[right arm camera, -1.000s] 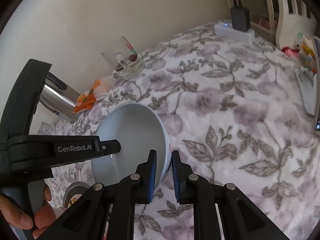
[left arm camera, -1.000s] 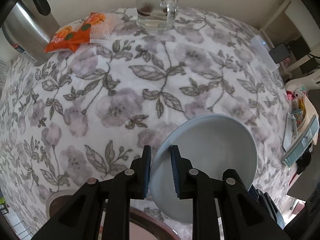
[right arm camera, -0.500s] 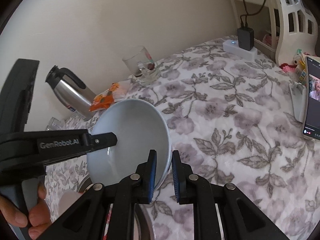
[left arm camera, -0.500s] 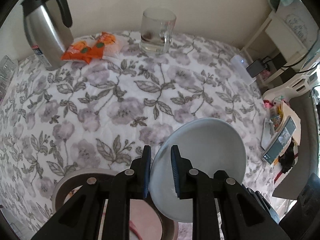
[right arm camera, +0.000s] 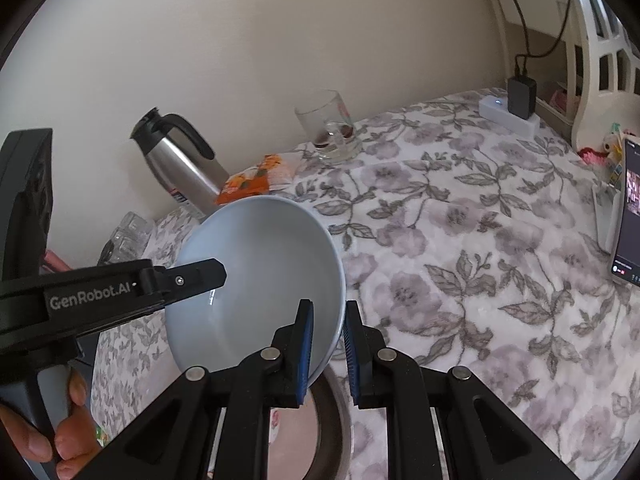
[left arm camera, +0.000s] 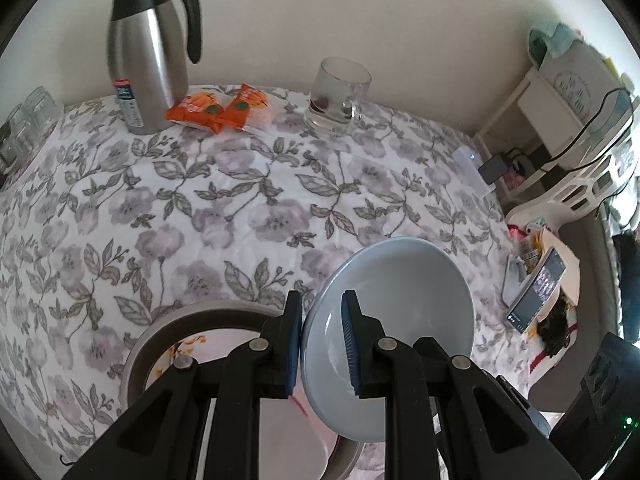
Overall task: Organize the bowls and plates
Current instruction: 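Lift the white bowl with both tools and carry it over the basin, then lower the white bowl onto the MAX bowl in the basin with both tools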
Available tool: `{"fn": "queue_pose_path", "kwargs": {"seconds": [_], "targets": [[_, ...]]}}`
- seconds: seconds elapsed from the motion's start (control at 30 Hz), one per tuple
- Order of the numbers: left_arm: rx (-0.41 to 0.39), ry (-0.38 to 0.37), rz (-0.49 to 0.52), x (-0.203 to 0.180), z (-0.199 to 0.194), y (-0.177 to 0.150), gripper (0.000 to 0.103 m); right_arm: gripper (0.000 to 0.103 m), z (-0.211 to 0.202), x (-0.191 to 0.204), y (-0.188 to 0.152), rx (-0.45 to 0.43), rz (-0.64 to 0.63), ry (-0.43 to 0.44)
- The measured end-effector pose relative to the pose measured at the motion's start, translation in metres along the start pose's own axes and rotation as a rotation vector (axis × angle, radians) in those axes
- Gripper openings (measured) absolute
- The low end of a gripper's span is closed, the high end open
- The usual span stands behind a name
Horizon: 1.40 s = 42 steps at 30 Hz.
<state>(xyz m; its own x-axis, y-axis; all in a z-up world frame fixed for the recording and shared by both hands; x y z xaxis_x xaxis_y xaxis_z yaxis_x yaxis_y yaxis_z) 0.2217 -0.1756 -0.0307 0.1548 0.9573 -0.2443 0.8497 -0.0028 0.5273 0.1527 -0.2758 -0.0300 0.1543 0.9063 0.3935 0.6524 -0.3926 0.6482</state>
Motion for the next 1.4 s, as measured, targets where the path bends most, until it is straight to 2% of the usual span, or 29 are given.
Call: {"fn": "queue_pose_path", "kwargs": {"seconds": [0.23, 0.9, 1.17, 1.4], "targets": [[-0.061, -0.019, -0.047, 0.021, -0.027, -0.005, 0.021, 0.016, -0.007, 0.023, -0.006, 0.002, -0.038, 0.042], [-0.212, -0.072, -0.176, 0.076, -0.095, -0.034, 0.021, 0.016, -0.033, 0.088, -0.038, 0.015, -0.220, 0.085], [-0.227, -0.097, -0.230, 0.092, -0.099, -0.051, 0.021, 0.016, -0.034, 0.098, -0.056, 0.046, -0.268, 0.081], [-0.202, -0.121, -0.243, 0.097, -0.089, -0.065, 0.021, 0.016, -0.026, 0.092, -0.066, 0.079, -0.274, 0.053]]}}
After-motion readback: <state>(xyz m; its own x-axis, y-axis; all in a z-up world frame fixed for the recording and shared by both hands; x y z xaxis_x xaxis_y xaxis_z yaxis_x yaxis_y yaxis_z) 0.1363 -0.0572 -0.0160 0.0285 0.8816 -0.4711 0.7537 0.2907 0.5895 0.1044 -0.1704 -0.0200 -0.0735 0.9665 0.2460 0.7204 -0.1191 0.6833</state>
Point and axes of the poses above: each gripper's, at about its wrist camera, not at the fingertips, and z roughly the way its jaws point, x to its left, y to its top, the point moved 8 cm from there along z, roughly the way its jaws point, and after that the axes turned 10 degrees about -x, right-handed, at the moved point
